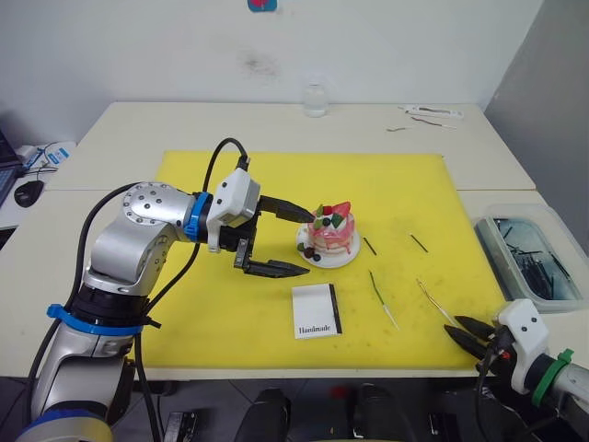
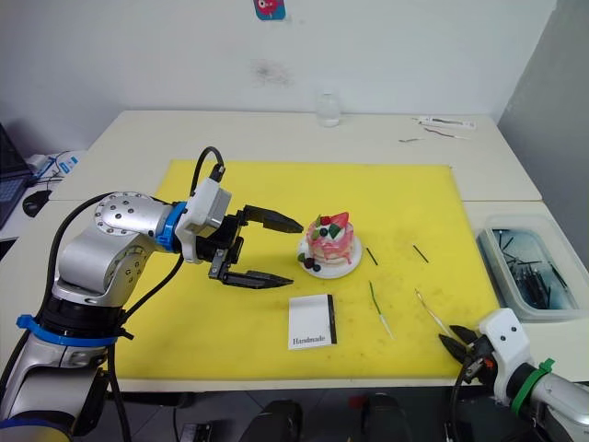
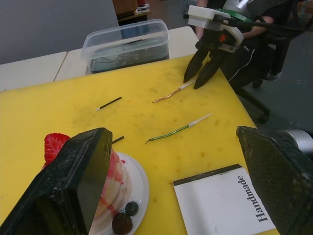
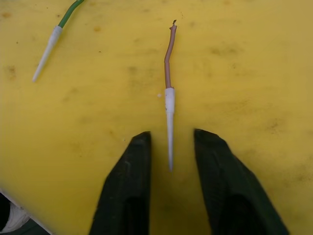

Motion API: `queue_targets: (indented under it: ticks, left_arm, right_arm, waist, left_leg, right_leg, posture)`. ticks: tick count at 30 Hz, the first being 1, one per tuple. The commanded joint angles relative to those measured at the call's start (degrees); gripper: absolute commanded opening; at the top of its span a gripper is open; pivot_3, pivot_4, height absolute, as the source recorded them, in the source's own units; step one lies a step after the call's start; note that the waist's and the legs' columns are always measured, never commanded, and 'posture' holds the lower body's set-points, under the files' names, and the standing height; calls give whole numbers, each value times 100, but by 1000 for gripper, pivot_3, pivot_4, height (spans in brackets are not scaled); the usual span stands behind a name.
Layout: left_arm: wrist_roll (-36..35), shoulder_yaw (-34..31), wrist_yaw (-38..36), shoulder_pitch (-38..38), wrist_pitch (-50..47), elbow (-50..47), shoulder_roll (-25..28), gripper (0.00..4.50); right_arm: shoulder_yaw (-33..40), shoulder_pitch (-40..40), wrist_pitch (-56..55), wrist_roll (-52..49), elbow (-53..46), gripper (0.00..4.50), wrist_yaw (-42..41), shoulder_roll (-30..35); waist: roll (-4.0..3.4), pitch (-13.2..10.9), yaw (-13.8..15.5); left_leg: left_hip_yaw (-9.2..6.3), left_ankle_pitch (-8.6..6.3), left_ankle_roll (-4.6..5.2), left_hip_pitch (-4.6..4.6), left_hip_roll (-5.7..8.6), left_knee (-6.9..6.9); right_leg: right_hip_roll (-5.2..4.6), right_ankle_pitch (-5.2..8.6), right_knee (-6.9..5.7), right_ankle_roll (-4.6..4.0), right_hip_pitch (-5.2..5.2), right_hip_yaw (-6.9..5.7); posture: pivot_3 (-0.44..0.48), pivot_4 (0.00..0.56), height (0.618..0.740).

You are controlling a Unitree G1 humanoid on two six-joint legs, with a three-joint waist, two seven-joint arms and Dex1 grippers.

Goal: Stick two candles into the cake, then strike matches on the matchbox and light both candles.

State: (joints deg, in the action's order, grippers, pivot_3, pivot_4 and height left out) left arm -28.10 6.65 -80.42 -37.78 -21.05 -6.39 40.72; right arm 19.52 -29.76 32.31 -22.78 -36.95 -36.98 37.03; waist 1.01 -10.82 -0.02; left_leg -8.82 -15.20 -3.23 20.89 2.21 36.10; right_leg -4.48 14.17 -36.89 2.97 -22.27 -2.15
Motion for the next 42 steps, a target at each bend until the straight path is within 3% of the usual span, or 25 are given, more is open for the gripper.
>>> queue_targets:
  ticks: [1,7,14,17,23,31,42]
  left_arm:
    - [-107,-124,45,-20,-31,-133,1,4500]
    - [-209,-129,110,43,-165,-231,-49,4500]
    - [-1130,-528,1095,160,-1576,-331,-507,4500]
    - [-1551,-842,1873,192,-2059,-271,-986,3876]
    - [-2113,-1104,3152,151,-2754,-444,-1854,1990]
    - [-2124,-1023,3636,120,-2537,-400,-2465,1990]
    - [-2025,-978,3741,7,-2267,-187,-2769,1990]
  right_arm:
    - [126,113,493,-249,-315,86,199,8]
    - [297,568,1188,-677,-853,29,470,62]
    - [319,2195,1038,-1405,-1112,29,937,-338]
    - [-253,3098,923,-1251,-1096,0,1136,-405]
    - [-1063,4156,681,-982,-717,0,1290,-645]
    - [-1847,4625,136,-559,-266,0,1205,-1015]
    - [-2237,5048,-81,-380,77,0,1067,-1228]
  waist:
    - [0,0,0]
    - [0,0,-8]
    - [-1,0,-14]
    - [-1,-1,-15]
    - [-1,-1,-6]
    - [-1,-1,-16]
    - [-1,-1,-17]
  left_leg:
    - [0,0,0,0,0,0]
    - [2,0,0,0,-1,-1]
    - [-1,0,1,0,-2,0]
    - [-5,1,1,0,-3,-1]
    - [-7,1,-1,2,0,-1]
    - [-2,3,-4,0,2,0]
    - [-2,3,-4,0,2,0]
  right_leg:
    - [0,0,0,0,0,0]
    - [2,0,0,0,-2,2]
    - [2,-1,-3,2,-2,1]
    - [6,-1,-2,2,-3,-2]
    - [6,-1,2,1,-5,2]
    - [6,-1,0,1,-7,12]
    - [7,-2,2,0,-7,13]
  posture:
    - [0,150,740]
    - [0,150,740]
    - [0,150,740]
    - [0,150,740]
    - [0,150,740]
    - [0,150,740]
    - [0,150,740]
